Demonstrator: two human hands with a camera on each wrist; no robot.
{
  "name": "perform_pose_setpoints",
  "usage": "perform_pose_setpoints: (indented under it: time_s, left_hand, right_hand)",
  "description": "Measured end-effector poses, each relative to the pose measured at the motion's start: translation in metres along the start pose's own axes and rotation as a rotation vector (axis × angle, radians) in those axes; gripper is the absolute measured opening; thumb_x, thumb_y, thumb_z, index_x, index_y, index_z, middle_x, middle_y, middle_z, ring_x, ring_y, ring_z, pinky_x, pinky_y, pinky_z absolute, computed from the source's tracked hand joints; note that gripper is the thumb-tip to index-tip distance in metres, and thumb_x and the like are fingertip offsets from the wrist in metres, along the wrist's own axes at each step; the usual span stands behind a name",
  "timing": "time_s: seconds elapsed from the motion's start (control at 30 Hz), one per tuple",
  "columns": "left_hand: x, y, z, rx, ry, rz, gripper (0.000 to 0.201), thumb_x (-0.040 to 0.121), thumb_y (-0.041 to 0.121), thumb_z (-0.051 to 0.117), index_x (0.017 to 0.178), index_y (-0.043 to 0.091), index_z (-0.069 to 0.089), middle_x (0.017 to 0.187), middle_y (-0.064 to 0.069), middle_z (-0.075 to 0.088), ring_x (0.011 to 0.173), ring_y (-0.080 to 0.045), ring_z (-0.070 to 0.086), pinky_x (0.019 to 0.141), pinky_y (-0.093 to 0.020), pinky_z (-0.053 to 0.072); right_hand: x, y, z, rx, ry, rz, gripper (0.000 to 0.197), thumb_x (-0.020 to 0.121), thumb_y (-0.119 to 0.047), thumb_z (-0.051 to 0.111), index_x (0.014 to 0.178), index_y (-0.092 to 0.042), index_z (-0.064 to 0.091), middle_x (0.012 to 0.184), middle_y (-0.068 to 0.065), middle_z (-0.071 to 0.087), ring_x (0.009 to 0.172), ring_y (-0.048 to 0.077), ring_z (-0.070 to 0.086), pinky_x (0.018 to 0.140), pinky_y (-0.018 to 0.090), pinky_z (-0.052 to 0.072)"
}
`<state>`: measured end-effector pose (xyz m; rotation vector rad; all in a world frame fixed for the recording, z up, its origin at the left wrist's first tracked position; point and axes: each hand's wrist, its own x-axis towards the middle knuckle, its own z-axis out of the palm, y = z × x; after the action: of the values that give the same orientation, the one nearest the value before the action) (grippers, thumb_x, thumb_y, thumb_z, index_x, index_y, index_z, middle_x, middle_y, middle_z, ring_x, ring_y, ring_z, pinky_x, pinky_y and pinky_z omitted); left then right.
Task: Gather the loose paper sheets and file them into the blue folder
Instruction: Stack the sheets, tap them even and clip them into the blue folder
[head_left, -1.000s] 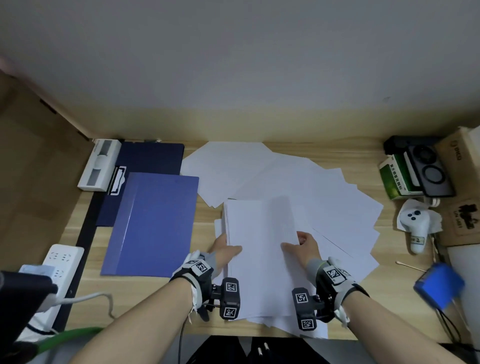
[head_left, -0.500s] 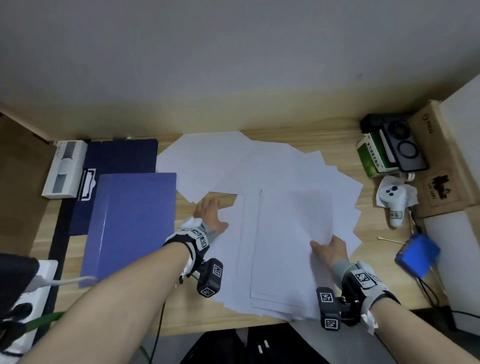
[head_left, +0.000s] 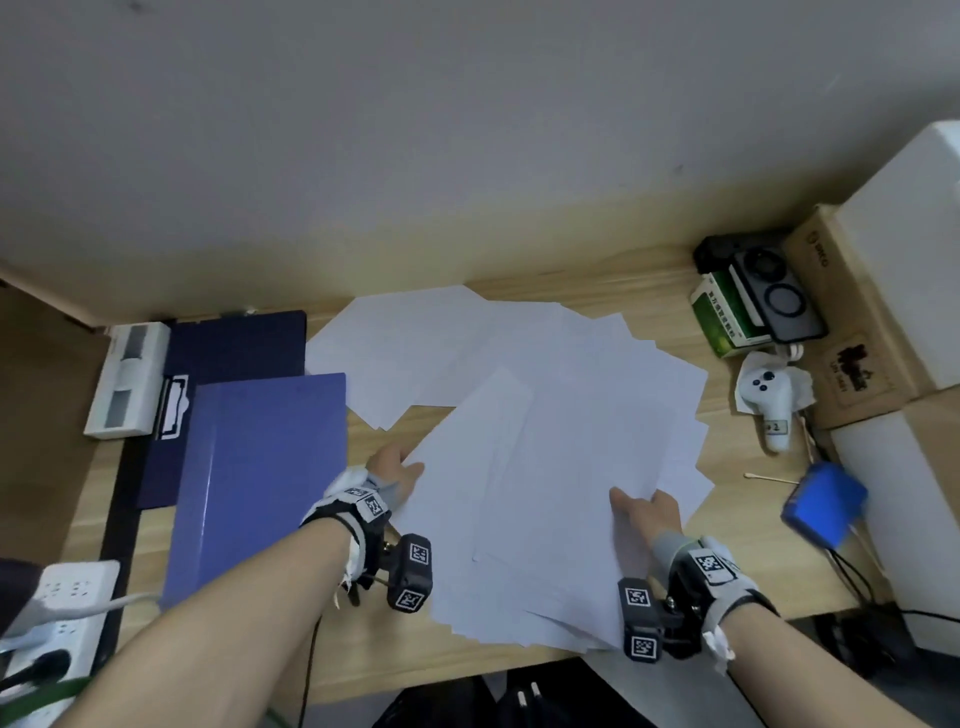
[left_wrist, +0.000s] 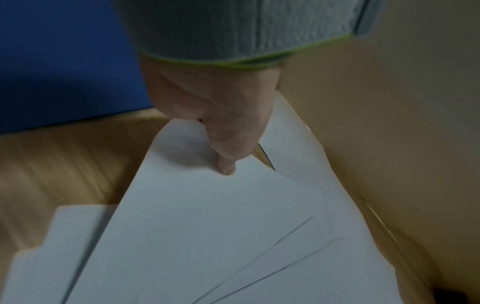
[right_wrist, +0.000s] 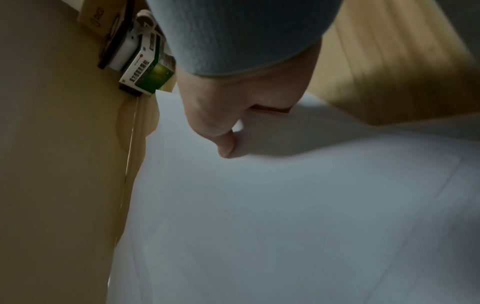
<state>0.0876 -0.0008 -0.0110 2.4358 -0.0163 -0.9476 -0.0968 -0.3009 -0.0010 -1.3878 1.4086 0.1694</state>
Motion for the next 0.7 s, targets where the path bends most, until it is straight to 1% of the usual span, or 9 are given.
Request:
perform_pose_setpoints:
  time_s: [0.07,0.17,0.23,0.3,0.43,0.5,0.57,0.63,0.7]
  left_hand:
    - [-0.014,-0.009,-0.005,-0.059,-0.023,-0.086,0.014,0.088,0.010,0.053,0.075,0.005,0.053,0.066,0.003,0.049,0.063,-0.017,0.048,0.055,-0.025,0.032]
    - [-0.033,-0.014,0.001,-0.231,-0.198,-0.161,0.011,0.091,0.010,0.054,0.094,0.008,0.064,0.089,-0.003,0.066,0.080,-0.021,0.060,0.065,-0.025,0.046]
    - [-0.044,-0.016,0.016,-0.436,-0.263,-0.224,0.039,0.084,0.029,0.068,0.113,0.003,0.063,0.108,-0.009,0.070,0.095,-0.027,0.068,0.085,-0.034,0.055]
    - [-0.048,-0.016,0.036,-0.509,-0.281,-0.255,0.068,0.067,0.041,0.082,0.122,0.008,0.061,0.112,-0.007,0.072,0.102,-0.026,0.068,0.094,-0.042,0.054]
    - [-0.060,0.009,0.047,-0.417,-0.201,-0.226,0.041,0.078,0.013,0.074,0.115,0.003,0.059,0.106,-0.008,0.068,0.098,-0.024,0.065,0.085,-0.032,0.053]
    - [-0.061,0.016,0.038,-0.468,-0.197,-0.254,0.049,0.074,0.016,0.076,0.117,0.005,0.056,0.109,-0.009,0.068,0.102,-0.027,0.065,0.089,-0.037,0.054]
    - [-0.058,0.018,0.023,-0.551,-0.180,-0.235,0.061,0.067,0.020,0.080,0.119,0.007,0.053,0.109,-0.010,0.067,0.102,-0.029,0.065,0.089,-0.043,0.055]
    - [-0.056,0.028,-0.001,-0.632,-0.158,-0.170,0.067,0.063,0.020,0.085,0.120,0.008,0.054,0.107,-0.006,0.070,0.099,-0.026,0.068,0.088,-0.043,0.056]
    - [-0.059,0.051,-0.033,-0.702,-0.110,-0.046,0.045,0.070,0.011,0.084,0.109,0.011,0.063,0.098,-0.002,0.073,0.092,-0.021,0.070,0.083,-0.036,0.057]
  right_hand:
    - [-0.014,-0.012,0.012,0.026,-0.043,-0.021,0.023,0.090,-0.001,0.063,0.108,-0.006,0.050,0.100,0.007,0.059,0.091,0.025,0.054,0.081,0.032,0.041]
    - [-0.015,-0.012,0.037,-0.088,-0.136,-0.056,0.025,0.080,0.000,0.067,0.104,-0.001,0.062,0.091,0.007,0.069,0.081,0.025,0.064,0.071,0.030,0.048]
    - [-0.014,-0.006,0.053,-0.132,-0.176,-0.059,0.030,0.074,-0.003,0.067,0.104,-0.004,0.065,0.093,0.010,0.072,0.083,0.027,0.066,0.073,0.031,0.051]
    - [-0.022,-0.002,0.068,-0.167,-0.223,-0.040,0.029,0.072,-0.004,0.066,0.101,-0.004,0.064,0.094,0.011,0.072,0.080,0.026,0.066,0.071,0.031,0.053]
    - [-0.041,-0.005,0.083,-0.199,-0.296,0.044,0.046,0.066,-0.015,0.068,0.109,-0.004,0.056,0.092,0.010,0.072,0.074,0.024,0.070,0.054,0.025,0.052]
    - [-0.034,-0.011,0.081,-0.211,-0.293,0.030,0.062,0.060,-0.018,0.075,0.117,-0.003,0.055,0.096,0.010,0.071,0.077,0.025,0.069,0.063,0.028,0.056]
    - [-0.025,-0.027,0.075,-0.172,-0.297,-0.041,0.079,0.053,-0.021,0.090,0.121,-0.001,0.054,0.102,0.013,0.070,0.088,0.030,0.069,0.082,0.040,0.059]
    - [-0.016,-0.052,0.068,-0.102,-0.322,-0.122,0.095,0.041,-0.029,0.098,0.121,0.000,0.055,0.101,0.014,0.072,0.088,0.032,0.071,0.083,0.045,0.059]
    - [-0.026,-0.095,0.063,-0.019,-0.346,-0.231,0.092,0.041,-0.026,0.099,0.119,0.002,0.059,0.099,0.014,0.074,0.085,0.032,0.074,0.079,0.044,0.060]
